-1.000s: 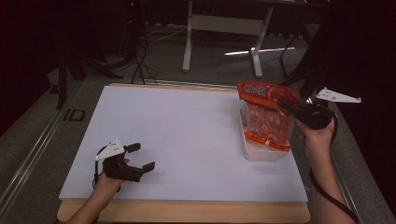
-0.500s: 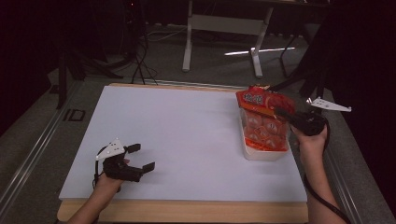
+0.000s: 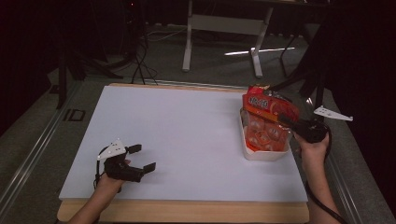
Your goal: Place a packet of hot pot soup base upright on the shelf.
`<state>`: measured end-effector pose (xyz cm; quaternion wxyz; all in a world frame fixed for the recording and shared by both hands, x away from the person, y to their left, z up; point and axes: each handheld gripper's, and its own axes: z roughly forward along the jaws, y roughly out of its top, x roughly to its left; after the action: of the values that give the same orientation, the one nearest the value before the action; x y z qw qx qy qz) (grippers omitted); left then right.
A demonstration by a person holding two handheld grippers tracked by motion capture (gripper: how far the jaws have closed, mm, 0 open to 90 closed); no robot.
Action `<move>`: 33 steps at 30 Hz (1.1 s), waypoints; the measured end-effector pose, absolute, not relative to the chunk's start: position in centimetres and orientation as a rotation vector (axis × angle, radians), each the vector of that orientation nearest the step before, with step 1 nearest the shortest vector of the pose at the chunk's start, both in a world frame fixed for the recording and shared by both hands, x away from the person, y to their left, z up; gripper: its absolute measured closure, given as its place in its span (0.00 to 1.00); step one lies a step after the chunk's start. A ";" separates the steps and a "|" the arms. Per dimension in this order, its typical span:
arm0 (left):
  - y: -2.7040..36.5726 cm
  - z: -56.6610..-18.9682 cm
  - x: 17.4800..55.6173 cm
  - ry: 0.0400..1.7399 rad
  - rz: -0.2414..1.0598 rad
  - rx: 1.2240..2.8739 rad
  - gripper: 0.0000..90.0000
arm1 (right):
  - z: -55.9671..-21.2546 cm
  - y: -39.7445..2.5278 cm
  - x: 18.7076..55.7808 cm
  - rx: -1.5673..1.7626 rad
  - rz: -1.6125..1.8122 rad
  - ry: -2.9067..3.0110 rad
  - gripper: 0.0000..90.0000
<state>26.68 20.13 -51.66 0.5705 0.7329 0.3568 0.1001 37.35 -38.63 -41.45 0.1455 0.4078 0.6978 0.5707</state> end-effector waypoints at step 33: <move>20.2 -51.8 26.5 0.843 0.230 1.712 0.00 | -34.8 -35.7 35.0 1.033 1.630 1.856 0.37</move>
<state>26.55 20.18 -51.81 0.5727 0.7301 0.3596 0.0979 34.99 -35.67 -34.83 0.2299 0.3753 0.6748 0.5924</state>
